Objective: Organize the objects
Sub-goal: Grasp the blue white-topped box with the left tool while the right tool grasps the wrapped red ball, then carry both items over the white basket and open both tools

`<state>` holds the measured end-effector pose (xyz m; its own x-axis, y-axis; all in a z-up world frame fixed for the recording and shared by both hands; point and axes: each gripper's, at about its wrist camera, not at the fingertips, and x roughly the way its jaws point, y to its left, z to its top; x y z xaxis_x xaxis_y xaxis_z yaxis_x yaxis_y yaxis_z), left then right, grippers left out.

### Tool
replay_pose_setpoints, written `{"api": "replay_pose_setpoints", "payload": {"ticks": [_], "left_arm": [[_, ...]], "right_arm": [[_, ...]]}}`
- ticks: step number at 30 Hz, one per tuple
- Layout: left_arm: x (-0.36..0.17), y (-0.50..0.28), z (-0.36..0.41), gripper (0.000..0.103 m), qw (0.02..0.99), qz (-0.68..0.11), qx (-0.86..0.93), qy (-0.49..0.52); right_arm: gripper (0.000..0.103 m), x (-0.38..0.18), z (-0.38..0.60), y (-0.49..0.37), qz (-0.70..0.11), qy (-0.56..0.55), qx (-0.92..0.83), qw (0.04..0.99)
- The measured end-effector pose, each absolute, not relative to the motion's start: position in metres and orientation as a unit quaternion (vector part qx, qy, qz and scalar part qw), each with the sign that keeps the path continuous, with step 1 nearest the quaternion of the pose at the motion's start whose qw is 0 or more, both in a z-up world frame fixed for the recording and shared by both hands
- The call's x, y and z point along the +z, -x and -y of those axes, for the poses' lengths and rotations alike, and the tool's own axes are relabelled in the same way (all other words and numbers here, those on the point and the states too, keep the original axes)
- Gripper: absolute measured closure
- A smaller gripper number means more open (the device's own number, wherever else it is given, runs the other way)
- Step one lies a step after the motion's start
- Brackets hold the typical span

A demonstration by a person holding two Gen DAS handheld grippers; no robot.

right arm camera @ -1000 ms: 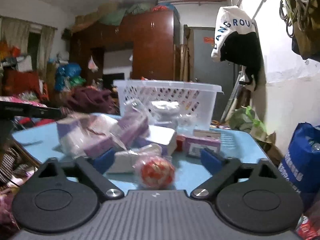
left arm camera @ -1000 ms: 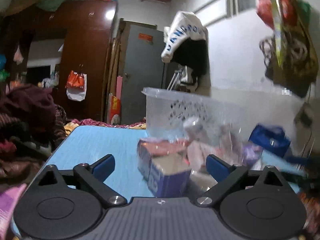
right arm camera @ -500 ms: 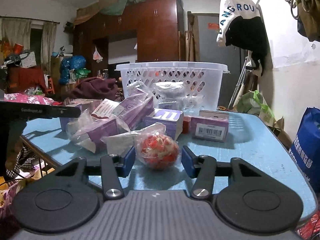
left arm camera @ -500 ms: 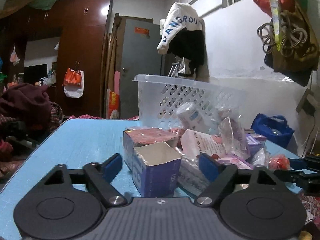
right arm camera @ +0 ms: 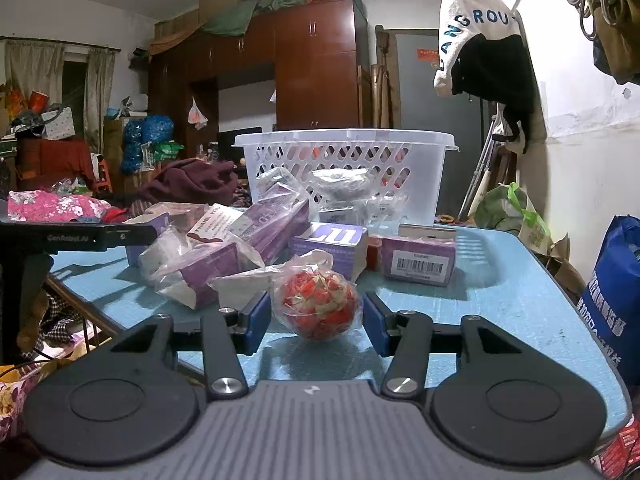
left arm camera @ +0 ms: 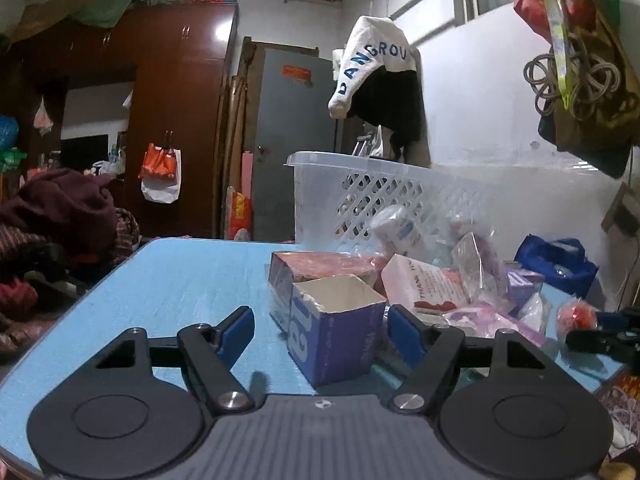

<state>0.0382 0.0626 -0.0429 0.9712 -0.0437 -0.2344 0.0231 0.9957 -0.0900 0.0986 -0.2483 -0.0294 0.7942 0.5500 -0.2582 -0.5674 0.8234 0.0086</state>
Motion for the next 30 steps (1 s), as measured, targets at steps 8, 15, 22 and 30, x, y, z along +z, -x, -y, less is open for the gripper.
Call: {"api": "replay_pose_setpoints", "payload": {"ticks": [8,15,22,30], "left_arm": [[-0.046,-0.033,-0.067,0.045,0.994,-0.1,-0.015,0.052],[-0.047,-0.038,-0.061,0.048,0.993,-0.108,0.002,0.036],[-0.045,-0.025,-0.058,0.056,0.997,-0.078,0.008,0.02],[-0.013,-0.016,-0.07,0.056,0.998,-0.036,-0.011,0.046]], "right_arm": [[0.049,-0.03,0.249,-0.099,-0.127,0.033,0.295,0.947],[0.049,-0.03,0.251,-0.097,-0.125,0.032,0.295,0.947],[0.049,-0.027,0.254,-0.096,-0.122,0.03,0.29,0.949],[0.049,0.002,0.26,-0.095,-0.084,0.024,0.283,0.955]]}}
